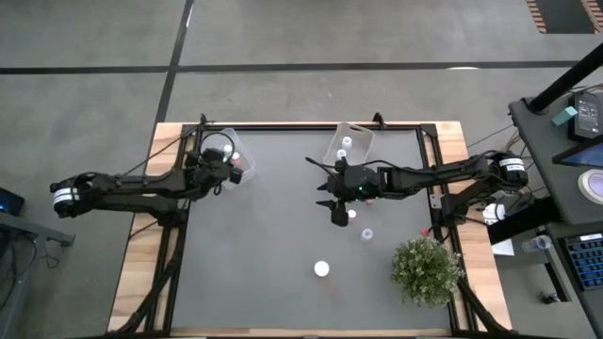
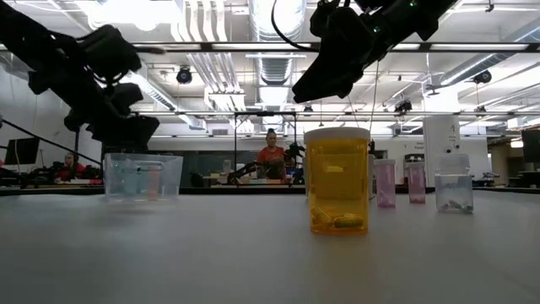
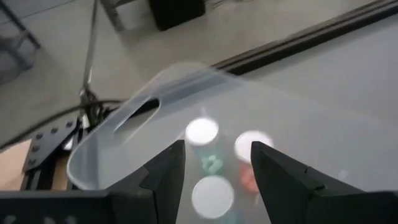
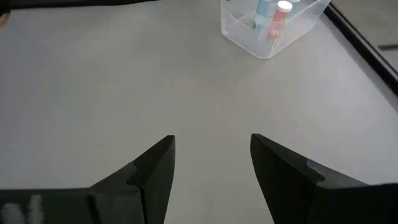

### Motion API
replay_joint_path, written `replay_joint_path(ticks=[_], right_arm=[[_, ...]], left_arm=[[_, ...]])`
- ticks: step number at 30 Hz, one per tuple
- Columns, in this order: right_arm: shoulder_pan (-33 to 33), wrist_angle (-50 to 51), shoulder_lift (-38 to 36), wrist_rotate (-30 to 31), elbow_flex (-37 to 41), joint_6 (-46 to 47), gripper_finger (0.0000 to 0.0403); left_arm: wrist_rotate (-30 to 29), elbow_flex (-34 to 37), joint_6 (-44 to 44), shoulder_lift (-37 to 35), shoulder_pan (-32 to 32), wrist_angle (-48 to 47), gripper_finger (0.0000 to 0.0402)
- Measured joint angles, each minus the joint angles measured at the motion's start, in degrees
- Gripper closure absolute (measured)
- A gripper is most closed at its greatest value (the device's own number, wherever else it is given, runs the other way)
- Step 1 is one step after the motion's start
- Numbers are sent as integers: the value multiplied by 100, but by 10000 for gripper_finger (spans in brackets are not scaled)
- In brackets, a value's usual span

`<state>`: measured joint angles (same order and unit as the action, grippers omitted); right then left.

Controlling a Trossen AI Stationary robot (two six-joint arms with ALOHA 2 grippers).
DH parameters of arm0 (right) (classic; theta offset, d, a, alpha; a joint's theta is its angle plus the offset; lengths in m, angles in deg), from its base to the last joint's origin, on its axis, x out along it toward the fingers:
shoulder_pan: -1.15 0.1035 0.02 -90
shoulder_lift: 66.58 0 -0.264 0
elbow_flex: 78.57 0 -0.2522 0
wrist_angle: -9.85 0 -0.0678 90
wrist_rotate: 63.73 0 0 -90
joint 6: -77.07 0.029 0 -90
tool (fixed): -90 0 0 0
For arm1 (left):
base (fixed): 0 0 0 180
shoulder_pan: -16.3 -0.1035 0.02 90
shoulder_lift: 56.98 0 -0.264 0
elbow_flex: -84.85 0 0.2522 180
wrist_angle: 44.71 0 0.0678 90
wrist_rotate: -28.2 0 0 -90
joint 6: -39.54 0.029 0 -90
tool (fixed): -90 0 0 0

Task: Pick and place medicine bottles into bin by pill shape (circle, oval)
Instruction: Put the white pill bottle into the gray bin

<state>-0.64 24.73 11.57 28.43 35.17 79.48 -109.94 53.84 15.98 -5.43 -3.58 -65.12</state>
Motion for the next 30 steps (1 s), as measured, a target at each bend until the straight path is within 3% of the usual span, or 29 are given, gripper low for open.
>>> replay_joint_path(ticks=[10, 17, 26, 30], right_arm=[[139, 824, 0, -103, -12, 1866, 202], [360, 2794, 0, -96, -662, 2958, 202], [487, 4604, -3, -52, -1383, 3383, 202], [480, 5196, -4, 323, -1473, 3423, 202]], left_arm=[[1086, -368, 976, -921, 13, 14, 233], [2183, -514, 1862, -1309, 47, 963, 233], [3846, -497, 1972, -1299, 55, 2153, 233], [4380, -488, 1943, -1206, 62, 2256, 233]])
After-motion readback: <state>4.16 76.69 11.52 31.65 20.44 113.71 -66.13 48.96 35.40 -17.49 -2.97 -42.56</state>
